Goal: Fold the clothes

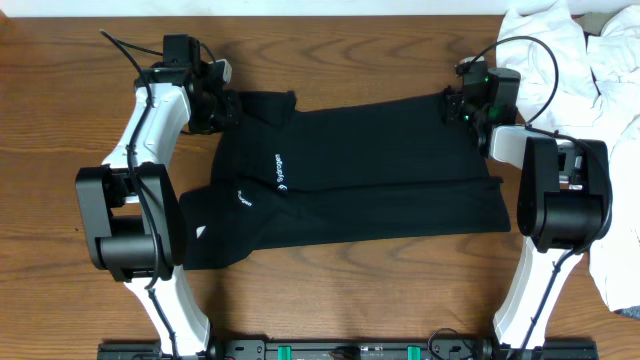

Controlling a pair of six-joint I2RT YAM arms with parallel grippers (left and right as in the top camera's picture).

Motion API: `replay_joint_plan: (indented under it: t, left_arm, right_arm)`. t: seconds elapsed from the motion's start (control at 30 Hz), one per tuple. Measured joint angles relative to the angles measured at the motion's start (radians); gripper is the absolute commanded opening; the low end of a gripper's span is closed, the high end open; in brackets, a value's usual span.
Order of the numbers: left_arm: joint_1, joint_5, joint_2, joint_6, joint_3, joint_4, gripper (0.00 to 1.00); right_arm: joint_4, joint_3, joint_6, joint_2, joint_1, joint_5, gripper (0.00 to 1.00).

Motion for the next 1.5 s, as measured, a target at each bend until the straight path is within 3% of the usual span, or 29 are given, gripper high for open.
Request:
replay_joint_plan:
  t: [0.27,0.43,1.0,1.33,1.5]
  left_arm:
    - [0.003,0.007,0.000,-0.001,0.000,-0.048,0.08]
    - [0.019,0.089,0.000,0.000,0.000,-0.049,0.06]
    - [0.027,0.200,-0.188,0.009,0.000,-0.290,0.06]
    - [0.027,0.111,-0.191,0.011,0.003,-0.504,0.06]
    - [0.026,0.070,-0.191,0.011,-0.002,-0.532,0.06]
  right_arm:
    - [-0.085,-0.001,0.107,-0.036,-0.039,0.006,0.01]
    - [-0.208,-0.003,0.134,-0.127,-0.093,0.017,0.01]
    - [-0.774,-0.003,0.148,-0.504,-0.106,0.038,0.02]
    - [-1.123,-0.002,0.134,-0.570,-0.108,0.189,0.02]
    - [-1.139,-0.002,0.134,-0.570,-0.108,0.280,0.04]
